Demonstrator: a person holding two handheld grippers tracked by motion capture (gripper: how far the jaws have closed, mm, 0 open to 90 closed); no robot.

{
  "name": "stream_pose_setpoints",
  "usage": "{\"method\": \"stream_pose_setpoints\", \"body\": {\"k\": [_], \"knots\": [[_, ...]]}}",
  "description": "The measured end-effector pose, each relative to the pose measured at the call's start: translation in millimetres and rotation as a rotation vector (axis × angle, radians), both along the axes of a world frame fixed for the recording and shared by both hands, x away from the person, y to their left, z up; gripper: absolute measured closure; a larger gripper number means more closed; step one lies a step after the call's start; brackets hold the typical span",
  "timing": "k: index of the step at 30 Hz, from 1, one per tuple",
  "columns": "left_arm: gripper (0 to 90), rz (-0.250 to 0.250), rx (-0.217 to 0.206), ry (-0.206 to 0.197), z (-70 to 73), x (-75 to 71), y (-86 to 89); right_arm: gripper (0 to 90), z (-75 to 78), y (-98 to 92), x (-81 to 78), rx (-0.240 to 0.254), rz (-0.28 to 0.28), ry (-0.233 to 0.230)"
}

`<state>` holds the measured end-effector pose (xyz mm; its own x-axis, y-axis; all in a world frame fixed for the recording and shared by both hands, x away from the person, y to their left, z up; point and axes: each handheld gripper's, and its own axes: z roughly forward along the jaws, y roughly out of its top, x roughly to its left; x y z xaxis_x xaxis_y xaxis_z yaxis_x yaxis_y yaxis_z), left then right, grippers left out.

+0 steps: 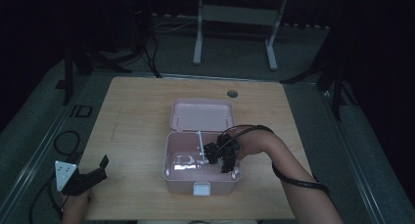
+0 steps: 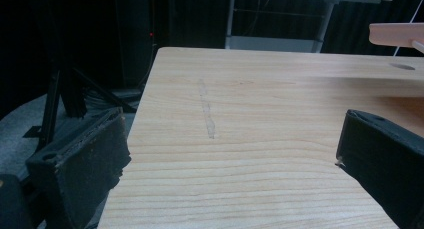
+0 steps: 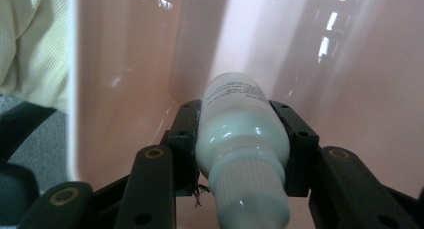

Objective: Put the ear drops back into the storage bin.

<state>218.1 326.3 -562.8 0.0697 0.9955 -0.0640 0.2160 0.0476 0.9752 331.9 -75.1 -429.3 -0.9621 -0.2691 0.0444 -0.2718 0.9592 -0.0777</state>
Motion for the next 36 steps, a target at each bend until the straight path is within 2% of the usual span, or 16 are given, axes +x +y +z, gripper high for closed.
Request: {"method": "stream_pose_setpoints", "body": {"k": [1,6,17,22,26,28,33,36], "knots": [[0.4,0.000,-0.001,0.000,0.0,0.0,0.0,59.7,0.0,0.0,0.0,0.000,0.000,0.000],[0.5,0.000,0.001,0.000,0.0,0.2,-0.1,59.6,-22.0,2.0,0.6,-0.023,0.008,0.004],[0.5,-0.002,0.001,0.001,0.0,0.3,-0.1,59.6,-45.9,7.1,1.8,-0.077,0.019,0.021],[0.4,-0.002,0.002,0.000,0.0,0.2,-0.4,59.6,-53.2,7.7,1.7,-0.101,0.017,0.007],[0.4,-0.001,-0.001,0.001,0.0,0.2,-0.1,59.6,-53.5,7.3,0.4,-0.087,0.006,-0.003],[0.5,0.000,0.000,0.001,0.0,0.1,0.0,59.5,-56.4,5.4,0.0,-0.096,-0.001,-0.021],[0.5,-0.001,-0.001,0.002,0.0,0.4,-0.1,59.5,-56.1,3.6,1.4,-0.080,-0.024,-0.023],[0.5,-0.002,0.002,0.002,0.0,0.4,-0.3,59.3,-57.6,4.8,1.4,-0.104,-0.031,-0.031]]}}
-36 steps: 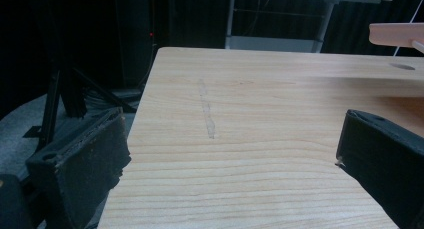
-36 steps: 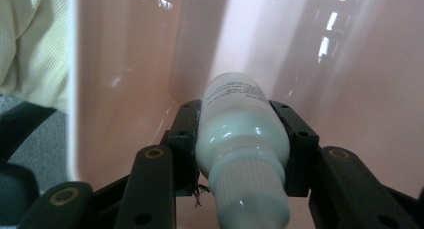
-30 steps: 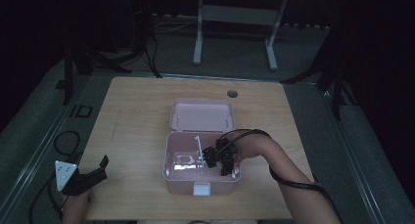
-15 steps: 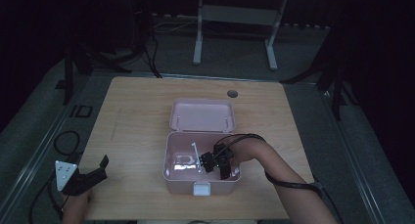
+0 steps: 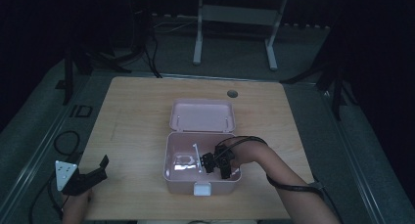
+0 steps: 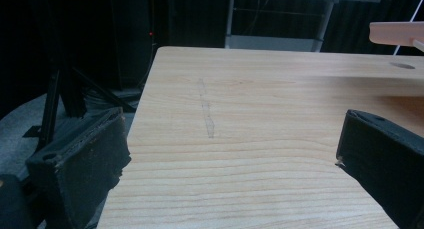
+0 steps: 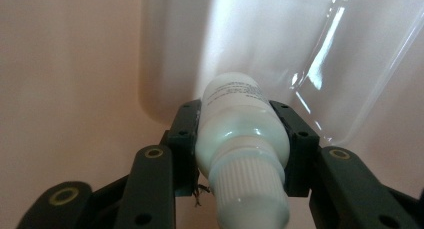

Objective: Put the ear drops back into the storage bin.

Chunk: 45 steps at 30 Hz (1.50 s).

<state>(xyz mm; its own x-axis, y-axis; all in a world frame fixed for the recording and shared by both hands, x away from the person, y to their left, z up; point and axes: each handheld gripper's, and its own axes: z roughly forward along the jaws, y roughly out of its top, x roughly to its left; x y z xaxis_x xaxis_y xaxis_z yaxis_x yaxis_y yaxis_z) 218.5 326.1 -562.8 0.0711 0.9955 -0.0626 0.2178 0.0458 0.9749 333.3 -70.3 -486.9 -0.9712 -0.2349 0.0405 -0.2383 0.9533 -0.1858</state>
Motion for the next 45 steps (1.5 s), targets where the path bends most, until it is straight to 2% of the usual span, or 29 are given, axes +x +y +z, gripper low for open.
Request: {"method": "stream_pose_setpoints", "body": {"k": [6,14,18,25,26,27,32,45], "knots": [[0.5,0.000,0.001,0.000,0.0,0.0,0.1,55.8,-0.9,0.7,-0.2,0.000,-0.003,-0.015],[0.5,0.000,0.000,0.000,0.0,0.3,0.1,56.3,0.6,-0.6,-0.2,0.014,-0.013,-0.002],[0.4,-0.001,0.000,0.001,0.0,0.3,0.0,56.7,6.0,-1.7,-0.2,0.028,-0.019,0.004],[0.5,0.000,0.001,0.001,0.0,0.4,-0.1,55.4,25.9,-4.2,1.3,0.055,-0.021,-0.009],[0.5,0.000,0.002,0.002,0.0,0.4,-0.2,53.6,32.7,-4.8,2.0,0.066,-0.023,-0.018],[0.5,0.000,0.002,0.002,0.1,0.4,-0.2,53.6,32.7,-4.8,2.0,0.066,-0.023,-0.018],[0.5,-0.001,0.001,0.003,0.0,0.4,-0.2,51.8,52.0,-7.3,2.6,0.106,-0.036,-0.027],[0.5,0.000,0.003,0.001,0.1,0.4,-0.5,36.1,95.9,-25.9,4.4,0.198,-0.105,-0.076]]}}
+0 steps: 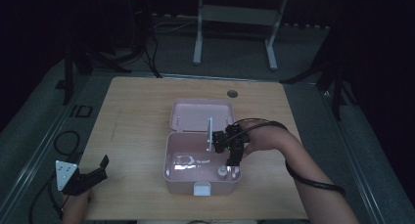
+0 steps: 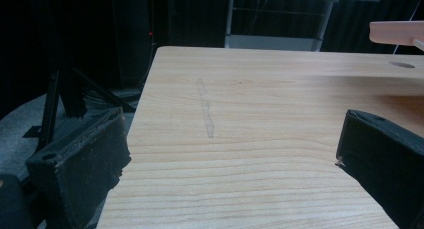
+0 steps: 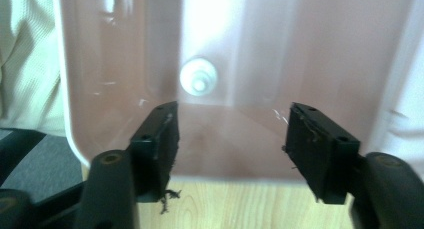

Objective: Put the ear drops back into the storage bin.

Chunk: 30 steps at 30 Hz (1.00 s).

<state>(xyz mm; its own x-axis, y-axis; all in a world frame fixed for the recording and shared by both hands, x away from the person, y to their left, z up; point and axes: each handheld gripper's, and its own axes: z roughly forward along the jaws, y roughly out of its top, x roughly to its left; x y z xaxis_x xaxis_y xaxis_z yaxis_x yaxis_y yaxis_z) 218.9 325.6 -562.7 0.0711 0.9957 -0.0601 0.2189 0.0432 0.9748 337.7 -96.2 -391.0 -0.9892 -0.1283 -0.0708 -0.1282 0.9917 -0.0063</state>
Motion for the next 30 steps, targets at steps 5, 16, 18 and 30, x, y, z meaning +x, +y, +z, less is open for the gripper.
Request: {"method": "stream_pose_setpoints", "body": {"k": [5,16,18,30], "knots": [[0.5,0.000,0.000,-0.001,0.0,-0.1,-0.1,22.1,17.6,-12.9,4.1,0.066,-0.048,0.007],[0.5,0.000,0.002,0.000,0.0,-0.2,0.0,14.3,26.1,-53.1,10.3,0.116,-0.096,-0.008],[0.4,0.001,0.001,-0.001,0.0,-0.1,-0.3,14.1,25.4,-56.4,11.4,0.120,-0.101,-0.013],[0.4,0.000,0.001,0.001,0.0,-0.1,-0.1,14.6,-2.9,-90.2,24.7,0.147,-0.230,-0.029]]}}
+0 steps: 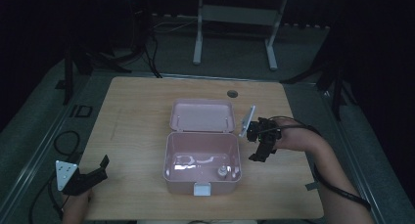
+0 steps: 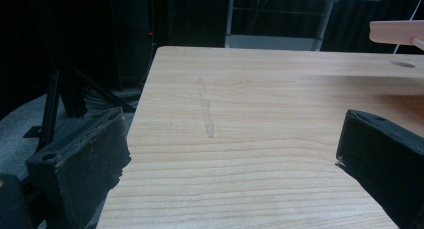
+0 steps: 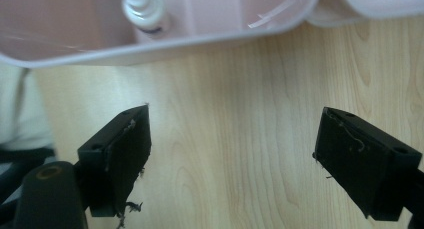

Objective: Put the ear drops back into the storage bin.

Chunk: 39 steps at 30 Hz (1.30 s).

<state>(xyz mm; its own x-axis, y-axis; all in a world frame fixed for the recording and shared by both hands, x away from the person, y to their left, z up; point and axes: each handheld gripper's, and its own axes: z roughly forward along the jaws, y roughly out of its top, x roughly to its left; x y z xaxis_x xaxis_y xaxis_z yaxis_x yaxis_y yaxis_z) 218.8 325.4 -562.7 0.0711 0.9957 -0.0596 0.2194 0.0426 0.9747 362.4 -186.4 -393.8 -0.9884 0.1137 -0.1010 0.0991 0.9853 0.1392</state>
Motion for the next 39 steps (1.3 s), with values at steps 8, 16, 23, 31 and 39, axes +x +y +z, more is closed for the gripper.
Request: {"method": "stream_pose_setpoints", "body": {"k": [8,16,23,31,39], "knots": [[0.5,-0.002,-0.001,0.000,0.0,0.0,0.3,14.6,-34.7,-23.6,5.5,0.069,-0.097,-0.019],[0.5,-0.002,-0.001,0.000,0.0,0.0,0.3,14.6,-76.4,-50.1,10.9,0.126,-0.229,-0.050],[0.4,-0.002,-0.001,0.000,0.0,0.0,0.4,14.1,-99.7,-67.0,10.4,0.235,-0.348,-0.097],[0.5,-0.001,-0.001,0.000,0.0,0.0,0.3,13.7,-116.0,-89.4,6.8,0.347,-0.507,-0.238],[0.5,-0.001,-0.001,-0.002,-0.1,-0.1,0.1,13.5,-132.2,-104.7,-1.8,0.411,-0.639,-0.355]]}}
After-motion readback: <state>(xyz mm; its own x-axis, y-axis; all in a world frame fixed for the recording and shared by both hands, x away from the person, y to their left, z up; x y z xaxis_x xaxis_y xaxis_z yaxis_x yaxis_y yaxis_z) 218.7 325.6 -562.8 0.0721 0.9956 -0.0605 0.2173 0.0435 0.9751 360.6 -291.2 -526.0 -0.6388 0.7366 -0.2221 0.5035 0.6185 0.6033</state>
